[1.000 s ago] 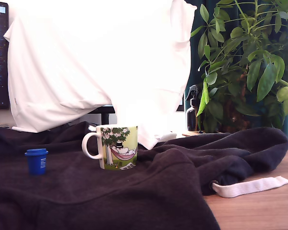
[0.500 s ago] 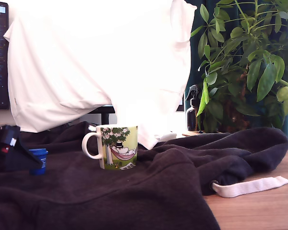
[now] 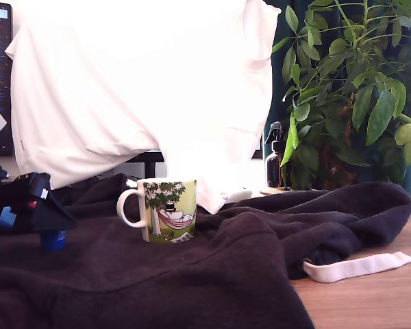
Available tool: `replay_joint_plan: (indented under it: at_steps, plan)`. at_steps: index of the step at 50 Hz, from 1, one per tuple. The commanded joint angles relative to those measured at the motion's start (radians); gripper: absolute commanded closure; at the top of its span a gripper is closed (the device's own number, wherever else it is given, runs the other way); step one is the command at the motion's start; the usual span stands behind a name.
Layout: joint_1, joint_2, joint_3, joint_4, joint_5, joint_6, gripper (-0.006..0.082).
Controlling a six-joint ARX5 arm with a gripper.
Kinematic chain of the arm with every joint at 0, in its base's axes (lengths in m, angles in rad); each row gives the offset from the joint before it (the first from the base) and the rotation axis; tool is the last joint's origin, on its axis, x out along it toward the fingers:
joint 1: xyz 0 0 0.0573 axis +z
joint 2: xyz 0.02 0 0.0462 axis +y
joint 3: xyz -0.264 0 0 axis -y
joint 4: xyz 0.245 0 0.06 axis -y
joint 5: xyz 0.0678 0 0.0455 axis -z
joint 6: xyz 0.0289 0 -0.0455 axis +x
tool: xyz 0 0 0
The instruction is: Pick the blue coffee capsule and place it inside the green coffee cup
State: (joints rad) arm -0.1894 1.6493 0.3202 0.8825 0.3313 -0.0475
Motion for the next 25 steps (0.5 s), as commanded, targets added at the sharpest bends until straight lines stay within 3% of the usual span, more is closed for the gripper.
replay_joint_plan:
  at_steps: [1, 9, 18, 25]
  plan:
    - [-0.006, 0.008, 0.01, 0.003, 0.001, 0.01, 0.0222]
    - [-0.008, 0.01, 0.01, 0.0, 0.0, 0.029, 0.025]
    - [-0.008, 0.013, 0.01, -0.023, -0.002, 0.032, 0.0497]
    - [-0.008, 0.013, 0.01, -0.018, -0.003, 0.033, 0.0617]
